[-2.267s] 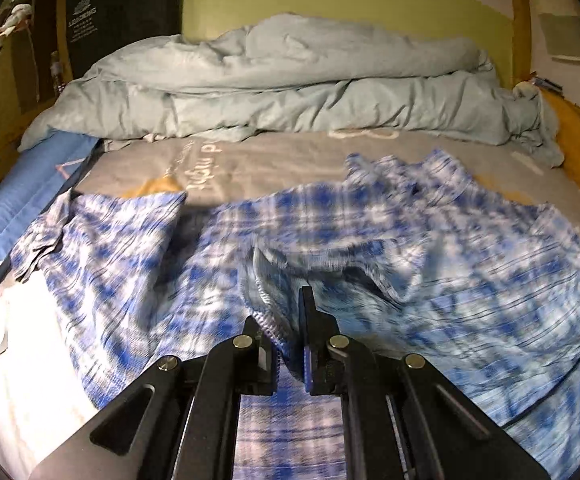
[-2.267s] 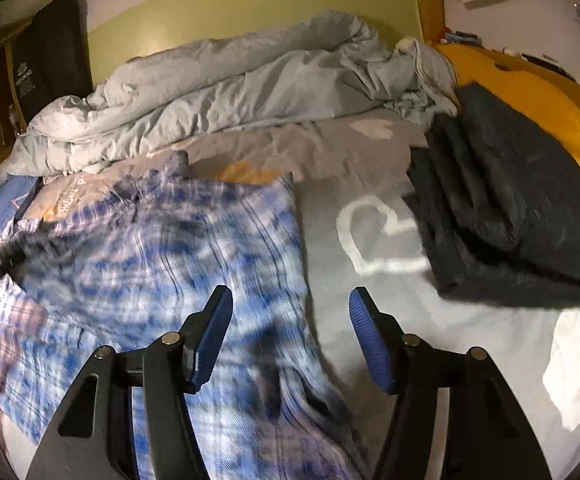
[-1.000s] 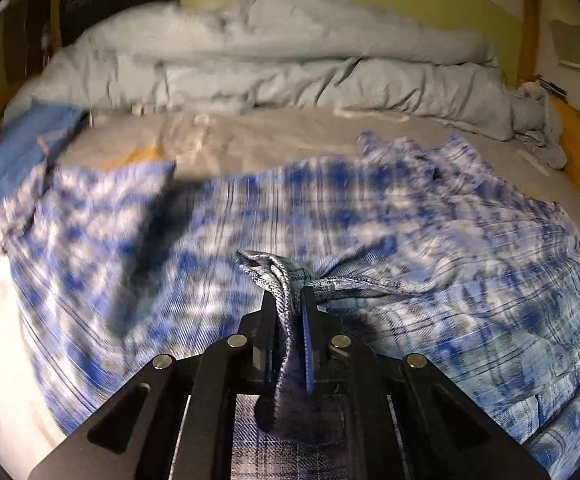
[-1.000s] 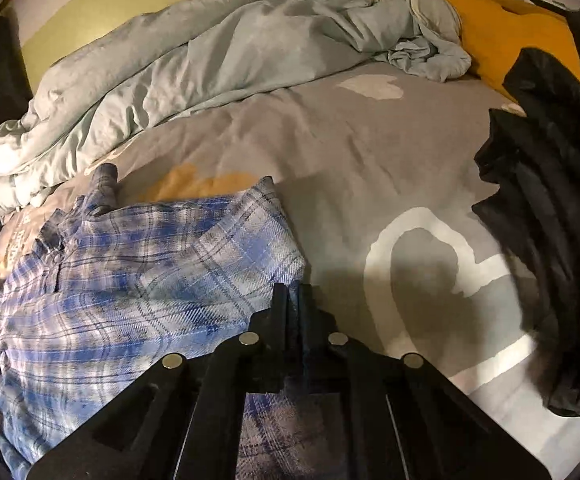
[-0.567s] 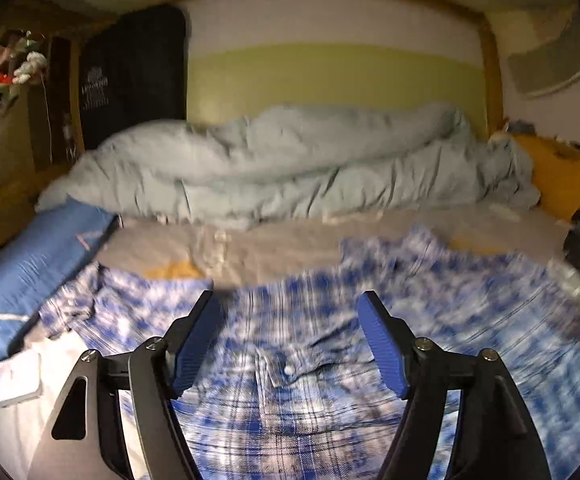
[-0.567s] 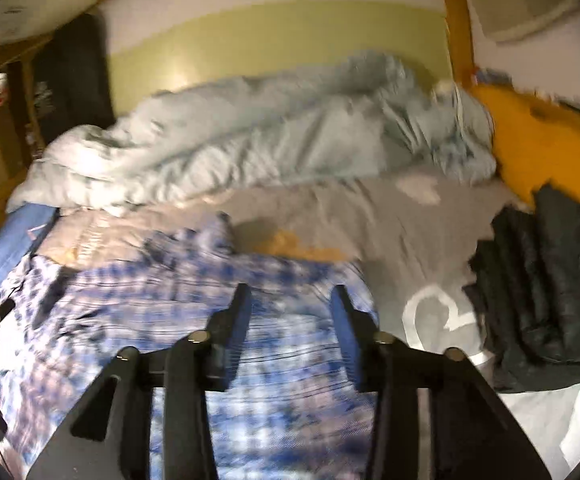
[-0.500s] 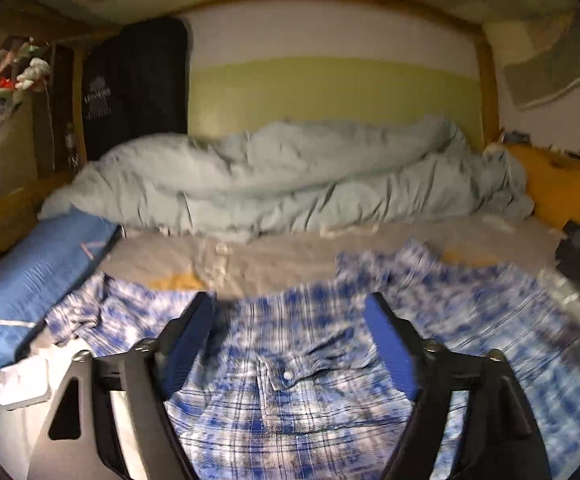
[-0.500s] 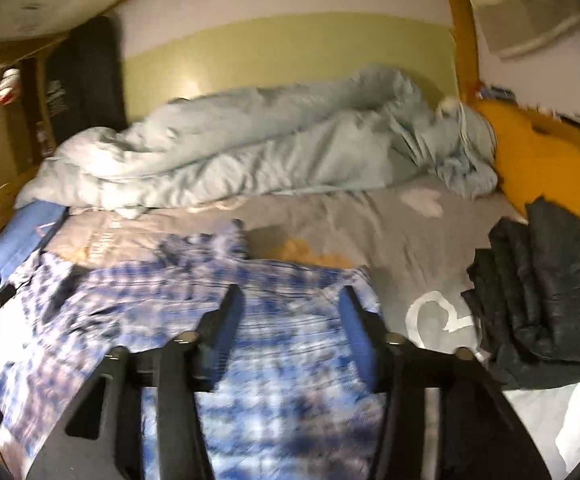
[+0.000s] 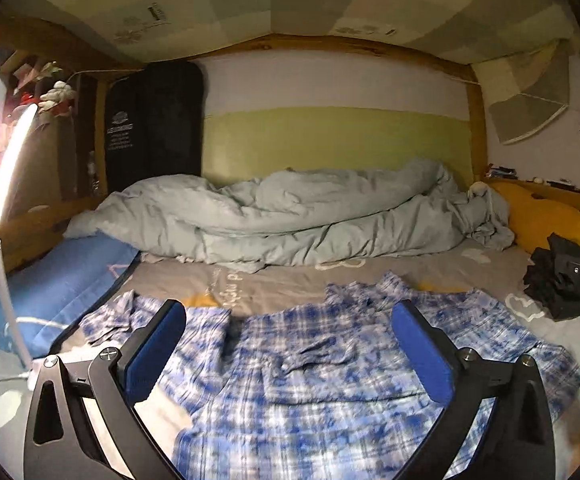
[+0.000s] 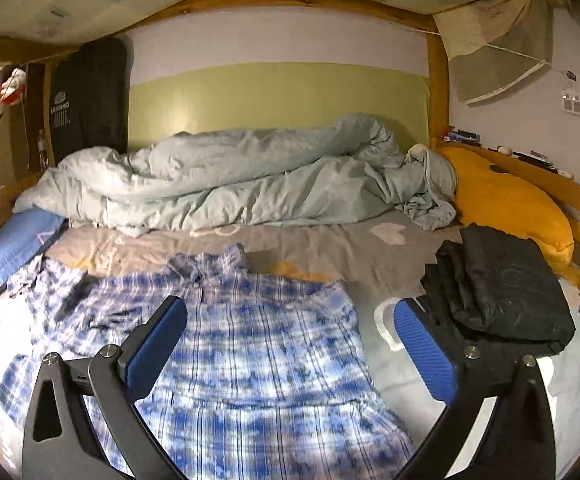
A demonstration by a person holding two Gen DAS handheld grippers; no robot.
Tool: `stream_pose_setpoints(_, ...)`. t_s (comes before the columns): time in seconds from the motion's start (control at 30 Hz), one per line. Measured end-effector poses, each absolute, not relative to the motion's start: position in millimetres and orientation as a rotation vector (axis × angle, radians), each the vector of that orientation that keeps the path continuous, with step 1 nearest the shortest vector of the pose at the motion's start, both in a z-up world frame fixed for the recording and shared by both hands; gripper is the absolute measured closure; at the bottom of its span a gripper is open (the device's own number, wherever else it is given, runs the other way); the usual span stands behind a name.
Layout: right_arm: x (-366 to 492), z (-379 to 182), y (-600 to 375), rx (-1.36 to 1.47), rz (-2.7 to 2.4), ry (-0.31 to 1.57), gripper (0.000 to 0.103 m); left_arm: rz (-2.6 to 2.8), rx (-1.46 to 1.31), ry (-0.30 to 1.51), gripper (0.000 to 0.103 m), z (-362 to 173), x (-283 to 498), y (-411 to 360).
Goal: Fold large clothes
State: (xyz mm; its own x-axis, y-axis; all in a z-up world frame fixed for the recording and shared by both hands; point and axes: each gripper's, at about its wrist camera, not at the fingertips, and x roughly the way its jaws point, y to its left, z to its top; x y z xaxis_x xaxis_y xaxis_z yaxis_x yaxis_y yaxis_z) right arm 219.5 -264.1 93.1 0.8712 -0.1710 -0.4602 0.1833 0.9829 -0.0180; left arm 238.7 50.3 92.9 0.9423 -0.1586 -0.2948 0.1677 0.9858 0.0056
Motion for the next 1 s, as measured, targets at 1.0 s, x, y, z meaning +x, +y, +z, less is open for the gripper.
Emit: stream_pose_setpoints(1.0, 235, 32, -253, -0.022, -0.145, 0.609, 0.0, -0.182, -0.029, 0.506, 0.0, 33, 285, 80)
